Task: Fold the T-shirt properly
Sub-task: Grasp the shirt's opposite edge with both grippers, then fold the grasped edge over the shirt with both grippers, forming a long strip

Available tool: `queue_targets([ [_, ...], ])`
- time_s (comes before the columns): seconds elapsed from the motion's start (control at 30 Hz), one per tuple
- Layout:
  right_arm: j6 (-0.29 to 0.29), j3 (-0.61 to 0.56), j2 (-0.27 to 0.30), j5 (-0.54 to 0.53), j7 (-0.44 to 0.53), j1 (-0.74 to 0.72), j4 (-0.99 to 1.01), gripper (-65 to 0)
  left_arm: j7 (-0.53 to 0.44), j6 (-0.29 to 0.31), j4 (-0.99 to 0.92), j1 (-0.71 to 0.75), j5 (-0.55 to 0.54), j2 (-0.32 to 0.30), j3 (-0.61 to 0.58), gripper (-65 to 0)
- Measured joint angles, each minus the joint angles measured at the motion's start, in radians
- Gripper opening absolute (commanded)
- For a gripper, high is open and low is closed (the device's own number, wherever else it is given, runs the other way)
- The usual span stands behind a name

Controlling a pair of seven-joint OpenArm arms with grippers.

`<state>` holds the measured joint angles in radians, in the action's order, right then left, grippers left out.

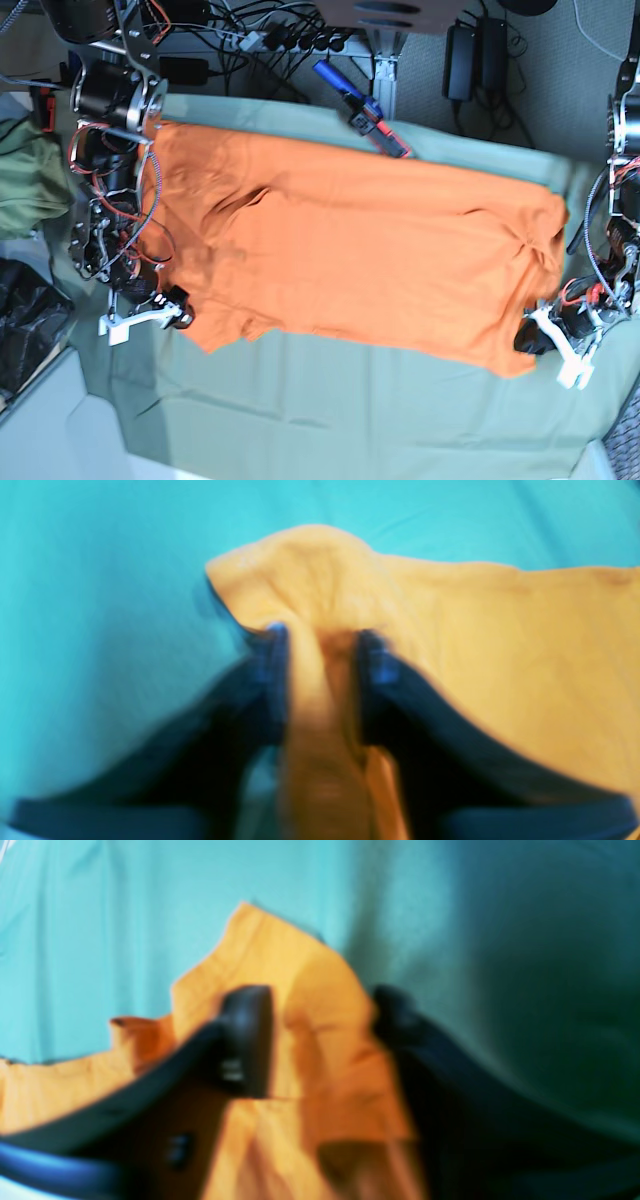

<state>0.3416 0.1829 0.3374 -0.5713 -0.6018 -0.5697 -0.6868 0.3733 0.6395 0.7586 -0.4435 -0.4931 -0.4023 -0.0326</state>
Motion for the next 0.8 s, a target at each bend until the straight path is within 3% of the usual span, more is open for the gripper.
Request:
queue_targets([
  [0.07,0.000,0.000,0.000,0.000,-0.005,0.003,0.000,-57.3,-0.001,0.000,0.000,-0.012,0.000,-0.005,0.000,-63.1],
  [0.17,0.000,0.000,0.000,0.000,-0.005,0.005,0.001,-65.0,-0.002,0.034,0.001,-0.013,-0.002,-0.017,0.000,-65.0],
  [0.37,0.000,0.000,0.009,0.000,-0.013,0.005,-0.007,-65.0,0.028,0.034,0.001,-0.011,-0.035,-0.021,0.000,-65.0],
  [0.5,0.001,0.000,0.026,-0.020,-0.083,0.007,-0.032,-65.0,0.059,0.034,0.001,-0.010,-0.051,-0.024,0.000,-65.0],
  [0.67,0.001,-0.002,0.050,-0.058,-0.152,0.052,-0.115,-65.0,0.224,0.034,0.037,0.002,-0.169,-0.068,0.000,-65.0],
  [0.8,0.002,-0.004,0.078,-0.069,-0.163,0.137,-0.223,-65.0,0.254,0.043,0.201,0.090,-0.246,-0.114,-0.002,-65.0],
])
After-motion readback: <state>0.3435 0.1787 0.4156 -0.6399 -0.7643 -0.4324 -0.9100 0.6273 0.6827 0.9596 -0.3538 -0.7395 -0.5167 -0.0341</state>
